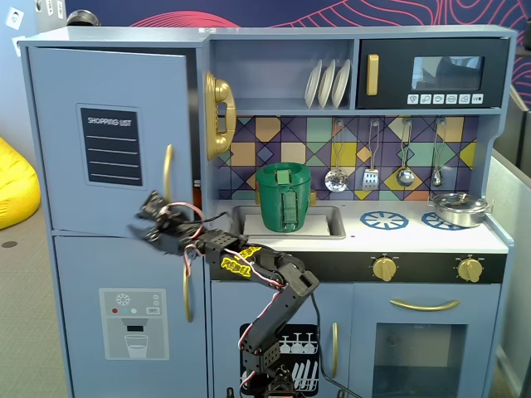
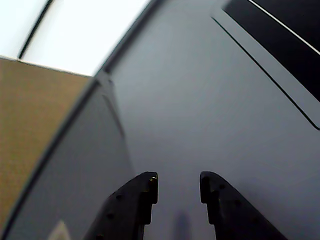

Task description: Close the left cabinet door

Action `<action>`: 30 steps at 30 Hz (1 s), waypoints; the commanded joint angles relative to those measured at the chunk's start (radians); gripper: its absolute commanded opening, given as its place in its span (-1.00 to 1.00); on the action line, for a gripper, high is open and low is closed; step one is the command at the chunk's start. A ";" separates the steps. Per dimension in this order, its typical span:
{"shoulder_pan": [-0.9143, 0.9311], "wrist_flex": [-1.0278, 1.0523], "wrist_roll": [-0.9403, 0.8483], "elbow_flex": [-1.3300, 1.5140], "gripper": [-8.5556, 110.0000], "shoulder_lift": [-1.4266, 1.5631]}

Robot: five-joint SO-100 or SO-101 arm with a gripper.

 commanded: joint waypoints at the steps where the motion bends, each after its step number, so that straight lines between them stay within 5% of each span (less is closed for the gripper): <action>1: 0.107 -0.037 0.018 -0.026 -0.86 0.040; 12: 0.146 -0.015 0.031 0.015 -0.86 0.080; 19: 0.175 0.383 0.158 0.207 -0.86 0.422; 30: 0.888 1.014 0.267 0.676 -0.86 0.802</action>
